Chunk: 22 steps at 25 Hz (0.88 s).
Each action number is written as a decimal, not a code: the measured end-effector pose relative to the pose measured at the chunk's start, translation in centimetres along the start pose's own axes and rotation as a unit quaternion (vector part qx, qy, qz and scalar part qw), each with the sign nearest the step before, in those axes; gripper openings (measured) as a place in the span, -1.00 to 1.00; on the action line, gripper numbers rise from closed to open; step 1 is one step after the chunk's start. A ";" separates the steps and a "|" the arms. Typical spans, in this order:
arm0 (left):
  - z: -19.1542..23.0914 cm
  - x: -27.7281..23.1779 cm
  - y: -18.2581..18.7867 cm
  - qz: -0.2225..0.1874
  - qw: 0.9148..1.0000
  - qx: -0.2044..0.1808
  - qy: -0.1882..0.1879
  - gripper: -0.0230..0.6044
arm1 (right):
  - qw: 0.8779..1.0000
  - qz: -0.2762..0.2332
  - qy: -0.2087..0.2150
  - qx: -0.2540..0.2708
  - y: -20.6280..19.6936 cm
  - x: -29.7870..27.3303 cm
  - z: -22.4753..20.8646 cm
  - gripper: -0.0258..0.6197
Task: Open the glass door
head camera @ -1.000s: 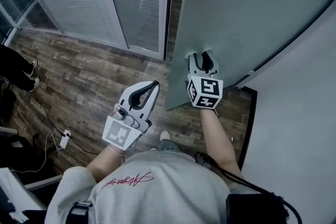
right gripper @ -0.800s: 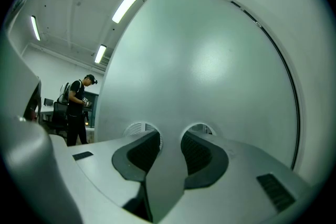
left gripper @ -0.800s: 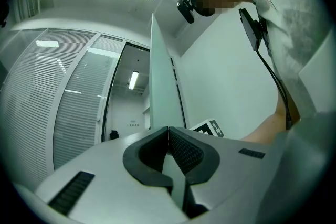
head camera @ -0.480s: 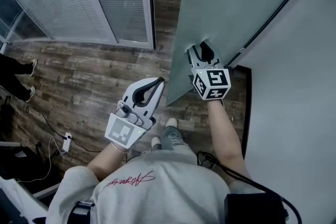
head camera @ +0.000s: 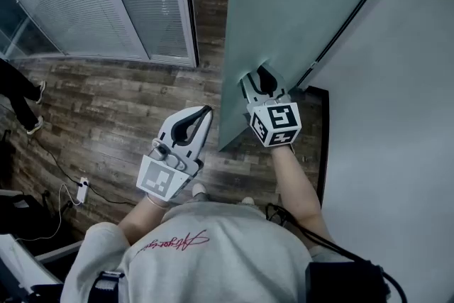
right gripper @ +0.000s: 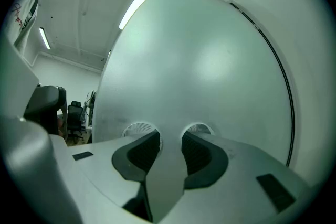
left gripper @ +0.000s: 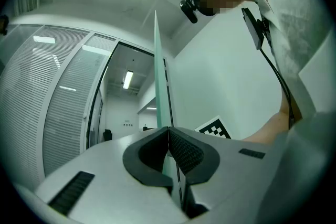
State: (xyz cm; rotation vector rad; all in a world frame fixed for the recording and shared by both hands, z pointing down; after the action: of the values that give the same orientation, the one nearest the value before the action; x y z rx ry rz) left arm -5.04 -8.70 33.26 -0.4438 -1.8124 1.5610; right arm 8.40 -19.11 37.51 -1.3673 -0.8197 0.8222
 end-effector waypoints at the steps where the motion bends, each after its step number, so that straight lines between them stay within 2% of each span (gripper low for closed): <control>1: -0.6 0.1 0.1 0.003 1.000 -0.001 0.009 -0.89 | 1.000 0.001 0.004 0.000 0.0 0.6 0.1 -0.52; 4: -2.7 0.9 -0.2 0.011 1.000 -0.010 0.022 -0.89 | 1.000 0.004 0.019 0.001 -0.1 2.3 0.5 -0.52; 10: -7.4 1.1 0.7 -0.009 0.998 -0.011 0.058 -0.89 | 0.999 0.004 0.051 0.000 -0.1 6.0 0.3 -0.52; 13: -8.8 1.3 0.5 -0.003 0.997 -0.011 0.074 -0.89 | 0.998 0.003 0.059 0.000 0.1 7.6 0.0 -0.52; 18: -10.7 0.9 0.9 -0.005 0.998 -0.019 0.061 -0.89 | 0.998 0.008 0.070 -0.001 0.2 9.5 0.1 -0.52; 22: -12.4 0.4 2.2 -0.020 0.999 -0.012 0.032 -0.89 | 0.998 0.007 0.064 -0.003 0.4 11.8 0.1 -0.52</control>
State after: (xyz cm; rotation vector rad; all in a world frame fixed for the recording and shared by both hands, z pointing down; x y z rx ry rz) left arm 2.86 0.98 31.67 -0.4618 -1.7823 1.4821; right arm 14.12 -8.73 37.32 -1.4169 -0.7158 0.7353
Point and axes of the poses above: the fingertips, and each gripper's own axes: x backward along the fingers, z to its left, y out of its top, the point moved 2 cm from there along x, backward along the fingers, and after that the axes turned 11 degrees about y, right-handed, at the moved point
